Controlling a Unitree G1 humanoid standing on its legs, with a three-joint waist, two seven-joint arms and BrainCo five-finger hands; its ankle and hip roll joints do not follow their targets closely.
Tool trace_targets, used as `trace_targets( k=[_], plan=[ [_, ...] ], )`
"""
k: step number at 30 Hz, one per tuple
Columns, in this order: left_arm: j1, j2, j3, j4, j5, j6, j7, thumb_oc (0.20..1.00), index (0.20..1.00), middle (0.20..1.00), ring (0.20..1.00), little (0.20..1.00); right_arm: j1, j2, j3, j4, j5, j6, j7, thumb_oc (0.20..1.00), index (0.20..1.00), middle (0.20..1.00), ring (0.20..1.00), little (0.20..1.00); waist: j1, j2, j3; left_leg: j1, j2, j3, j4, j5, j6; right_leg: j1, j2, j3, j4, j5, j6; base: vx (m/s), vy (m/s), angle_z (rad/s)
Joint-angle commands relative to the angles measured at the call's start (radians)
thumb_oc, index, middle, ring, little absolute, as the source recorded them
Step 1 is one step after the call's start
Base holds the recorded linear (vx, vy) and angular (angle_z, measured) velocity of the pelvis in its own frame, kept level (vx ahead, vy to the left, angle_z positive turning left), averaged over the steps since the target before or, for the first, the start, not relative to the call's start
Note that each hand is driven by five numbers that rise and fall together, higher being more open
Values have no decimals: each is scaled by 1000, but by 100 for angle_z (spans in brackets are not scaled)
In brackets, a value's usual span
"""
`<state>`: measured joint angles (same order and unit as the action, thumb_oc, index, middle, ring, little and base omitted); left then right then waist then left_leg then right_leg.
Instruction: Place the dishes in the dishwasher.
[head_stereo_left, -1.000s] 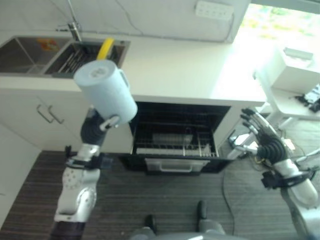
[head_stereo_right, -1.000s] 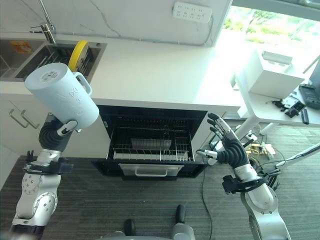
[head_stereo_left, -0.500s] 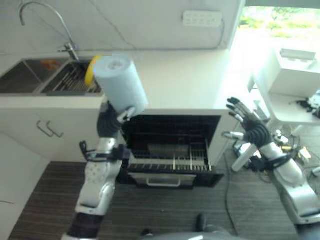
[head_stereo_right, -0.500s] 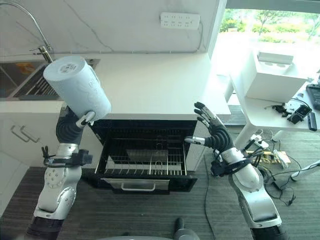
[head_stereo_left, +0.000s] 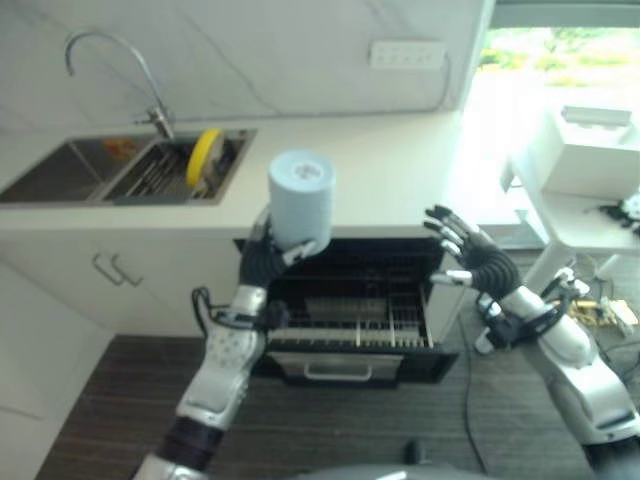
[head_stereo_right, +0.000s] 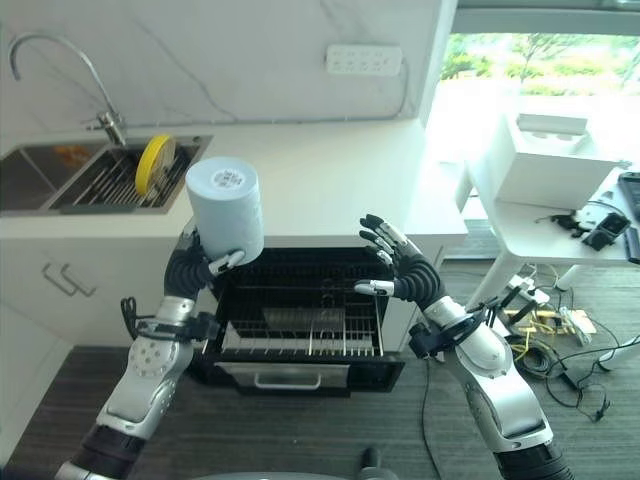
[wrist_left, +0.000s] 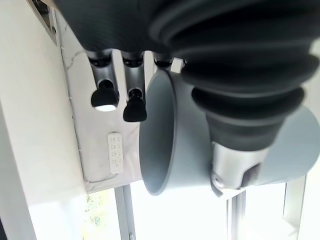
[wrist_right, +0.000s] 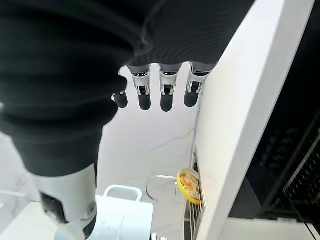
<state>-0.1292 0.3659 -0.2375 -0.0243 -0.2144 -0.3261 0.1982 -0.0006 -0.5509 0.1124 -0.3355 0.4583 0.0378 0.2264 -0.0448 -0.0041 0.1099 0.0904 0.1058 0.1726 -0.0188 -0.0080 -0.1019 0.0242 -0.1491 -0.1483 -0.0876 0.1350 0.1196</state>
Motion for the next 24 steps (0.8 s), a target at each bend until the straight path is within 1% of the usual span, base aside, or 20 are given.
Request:
trace_targets(
  k=[1,2,4,5,6,7,8,9,10,11,16,18,21,23,24],
  plan=[
    [-62,49,29,-54,56,-49,40,200,200,200,200,200,-82,19,-39,-60,107,-23,-14,1000,1000,1000,1000,1000,-21,-49,7,-37,30,3,-68,59,-3,122,-43,-48,0,-85,66,138,349,-5],
    [-81,53,5,-47,95,-40,50,200,200,200,200,200,-65,35,-48,-73,132,-16,-21,1000,1000,1000,1000,1000,-29,-58,5,-28,8,5,-68,48,16,120,-62,-58,33,-77,76,161,384,-3],
    [-94,59,-22,-52,137,-19,73,200,200,200,200,200,-64,52,-40,-77,153,-17,-35,1000,1000,1000,1000,1000,-24,-64,10,-22,-6,3,-68,40,37,86,-76,-69,147,-77,79,96,231,-2],
    [-97,61,-31,-49,156,-17,90,200,200,200,200,200,-67,58,-37,-74,151,-21,-38,1000,1000,1000,1000,1000,-24,-65,14,-21,-9,2,-68,39,43,67,-74,-67,190,-70,79,37,105,-30],
    [-105,59,-40,-39,187,-14,117,200,200,200,200,200,-80,70,-23,-67,119,-47,-44,1000,1000,1000,1000,1000,-26,-66,20,-19,-7,8,-68,38,48,43,-66,-57,213,-67,78,34,-14,-64],
    [-132,69,-51,-32,203,1,158,200,200,200,200,200,-112,72,2,-63,120,-81,-64,1000,1000,1000,1000,1000,-27,-68,23,-11,-2,16,-68,29,39,31,-39,-64,110,-70,75,29,-54,-64],
    [-136,69,-52,-32,206,2,162,200,200,200,200,200,-117,72,4,-62,120,-85,-66,1000,1000,1000,1000,1000,-27,-69,23,-10,-2,16,-68,27,38,33,-37,-66,90,-63,75,38,-118,-46],
    [-157,65,-62,-19,218,3,178,200,200,200,200,200,-134,81,22,-56,98,-99,-83,1000,1000,1000,1000,1000,-31,-74,26,-1,-10,17,-68,12,42,20,-55,-46,69,-9,83,48,-85,-10],
    [-163,61,-64,-17,227,3,185,200,200,200,200,200,-150,83,31,-49,87,-103,-92,1000,1000,1000,1000,1000,-29,-73,28,7,-8,22,-68,7,47,33,-57,-50,43,-17,84,64,-121,0],
    [-171,56,-78,-21,240,11,210,200,200,200,200,200,-181,75,40,-46,95,-91,-111,1000,1000,1000,1000,1000,-28,-72,24,16,-10,24,-68,-2,52,48,-50,-49,12,-18,80,63,-108,9],
    [-195,27,-129,-12,274,24,272,200,200,200,200,200,-284,81,73,-23,151,-67,-158,1000,1000,1000,1000,1000,-14,-71,-6,35,-12,33,-68,-19,56,72,-33,-55,0,-41,65,55,-106,3],
    [-199,16,-141,3,285,20,302,200,200,200,200,200,-303,96,83,-23,146,-59,-171,1000,1000,1000,1000,1000,-13,-68,-16,43,-12,36,-68,-22,56,79,-27,-51,0,-49,58,55,-70,-8],
    [-215,-16,-177,43,344,5,367,200,200,200,200,200,-365,136,115,1,90,-55,-210,1000,1000,1000,1000,1000,-5,-61,-31,49,-4,26,-68,-28,52,83,-19,-33,0,-65,49,71,-111,-2],
    [-217,-18,-186,50,359,3,376,200,200,200,200,200,-389,142,118,8,77,-46,-228,1000,1000,1000,1000,1000,0,-60,-38,46,-3,15,-68,-30,50,84,-15,-27,0,-70,45,52,-95,5],
    [-220,-20,-193,52,364,6,382,200,200,200,200,200,-397,146,121,12,70,-44,-235,1000,1000,1000,1000,1000,0,-61,-38,41,-3,12,-68,-19,51,81,-14,-25,0,-62,41,27,-77,8]
  ],
)
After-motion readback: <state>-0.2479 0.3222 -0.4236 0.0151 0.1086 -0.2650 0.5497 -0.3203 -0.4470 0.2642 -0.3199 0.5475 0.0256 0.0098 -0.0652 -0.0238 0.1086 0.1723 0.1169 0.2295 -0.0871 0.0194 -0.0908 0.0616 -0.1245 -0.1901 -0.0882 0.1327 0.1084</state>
